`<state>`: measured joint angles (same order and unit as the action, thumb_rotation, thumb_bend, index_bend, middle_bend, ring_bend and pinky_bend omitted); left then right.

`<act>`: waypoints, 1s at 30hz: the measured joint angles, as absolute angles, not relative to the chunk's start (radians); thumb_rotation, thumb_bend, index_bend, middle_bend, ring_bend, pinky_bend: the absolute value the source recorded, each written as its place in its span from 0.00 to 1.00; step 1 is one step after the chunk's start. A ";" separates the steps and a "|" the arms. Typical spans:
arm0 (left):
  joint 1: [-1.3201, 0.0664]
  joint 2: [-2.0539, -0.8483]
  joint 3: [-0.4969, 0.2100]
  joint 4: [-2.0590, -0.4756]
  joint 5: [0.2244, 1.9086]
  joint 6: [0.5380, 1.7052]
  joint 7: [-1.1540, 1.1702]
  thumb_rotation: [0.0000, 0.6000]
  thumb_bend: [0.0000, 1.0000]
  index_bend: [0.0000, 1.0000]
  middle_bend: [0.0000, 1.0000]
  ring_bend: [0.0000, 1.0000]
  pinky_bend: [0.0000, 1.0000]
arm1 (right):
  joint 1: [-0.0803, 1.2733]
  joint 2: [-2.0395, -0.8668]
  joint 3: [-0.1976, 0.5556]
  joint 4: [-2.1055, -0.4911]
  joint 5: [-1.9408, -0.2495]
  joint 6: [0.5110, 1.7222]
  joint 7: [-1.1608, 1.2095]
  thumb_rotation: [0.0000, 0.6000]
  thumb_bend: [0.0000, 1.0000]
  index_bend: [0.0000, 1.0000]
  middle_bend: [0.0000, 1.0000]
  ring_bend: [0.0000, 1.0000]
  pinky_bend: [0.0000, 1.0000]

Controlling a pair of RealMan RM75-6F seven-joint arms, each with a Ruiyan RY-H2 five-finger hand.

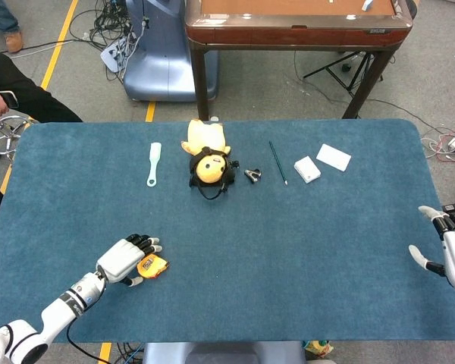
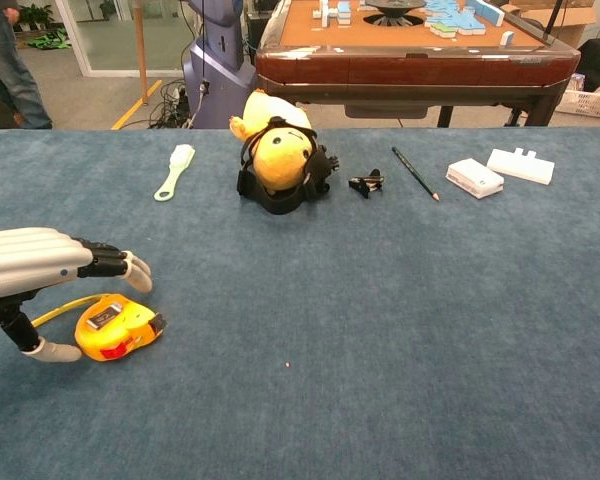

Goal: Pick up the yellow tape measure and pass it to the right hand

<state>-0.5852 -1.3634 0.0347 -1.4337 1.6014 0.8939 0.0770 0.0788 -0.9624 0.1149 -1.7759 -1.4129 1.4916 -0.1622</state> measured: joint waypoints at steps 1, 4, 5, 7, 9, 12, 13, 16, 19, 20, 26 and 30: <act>-0.587 -1.365 0.037 -1.431 1.602 0.894 0.077 1.00 0.20 0.21 0.14 0.12 0.14 | 0.079 -0.964 0.115 -1.776 -1.412 1.492 -0.163 1.00 0.30 0.24 0.34 0.31 0.29; -0.589 -1.372 0.042 -1.422 1.605 0.899 0.065 1.00 0.20 0.23 0.15 0.13 0.14 | 0.077 -0.969 0.113 -1.775 -1.409 1.491 -0.164 1.00 0.30 0.24 0.34 0.31 0.29; -0.590 -1.377 0.043 -1.415 1.605 0.901 0.059 1.00 0.20 0.24 0.16 0.13 0.14 | 0.077 -0.971 0.112 -1.775 -1.408 1.491 -0.165 1.00 0.30 0.24 0.34 0.31 0.29; -0.591 -1.383 0.045 -1.404 1.605 0.904 0.052 1.00 0.20 0.24 0.17 0.13 0.14 | 0.076 -0.971 0.111 -1.775 -1.408 1.491 -0.168 1.00 0.30 0.24 0.34 0.31 0.29; -0.594 -1.389 0.049 -1.392 1.606 0.907 0.045 1.00 0.20 0.25 0.18 0.14 0.14 | 0.074 -0.969 0.110 -1.777 -1.409 1.494 -0.171 1.00 0.30 0.24 0.34 0.31 0.29; -0.596 -1.394 0.054 -1.383 1.609 0.913 0.035 1.00 0.20 0.28 0.20 0.15 0.14 | 0.070 -0.965 0.110 -1.783 -1.411 1.501 -0.174 1.00 0.30 0.24 0.34 0.31 0.29; -0.597 -1.395 0.055 -1.381 1.610 0.915 0.030 1.00 0.20 0.30 0.22 0.16 0.14 | 0.069 -0.964 0.110 -1.784 -1.411 1.502 -0.175 1.00 0.30 0.24 0.34 0.31 0.29; -0.597 -1.399 0.058 -1.376 1.612 0.921 0.006 1.00 0.20 0.35 0.28 0.20 0.14 | 0.068 -0.964 0.109 -1.786 -1.410 1.501 -0.178 1.00 0.30 0.24 0.34 0.31 0.29; -0.596 -1.408 0.060 -1.366 1.612 0.931 -0.034 1.00 0.20 0.41 0.34 0.25 0.15 | 0.071 -0.963 0.107 -1.788 -1.409 1.494 -0.183 1.00 0.30 0.24 0.34 0.31 0.29; -0.596 -1.412 0.061 -1.361 1.611 0.935 -0.055 1.00 0.20 0.42 0.36 0.27 0.15 | 0.073 -0.963 0.106 -1.791 -1.409 1.489 -0.186 1.00 0.30 0.24 0.34 0.31 0.29; -0.591 -1.424 0.060 -1.330 1.597 0.952 -0.166 1.00 0.20 0.47 0.44 0.32 0.19 | 0.093 -0.952 0.105 -1.813 -1.418 1.459 -0.201 1.00 0.30 0.24 0.34 0.31 0.29; -0.586 -1.425 0.058 -1.319 1.583 0.963 -0.211 1.00 0.20 0.48 0.45 0.33 0.20 | 0.113 -0.944 0.108 -1.832 -1.423 1.431 -0.206 1.00 0.30 0.24 0.34 0.31 0.29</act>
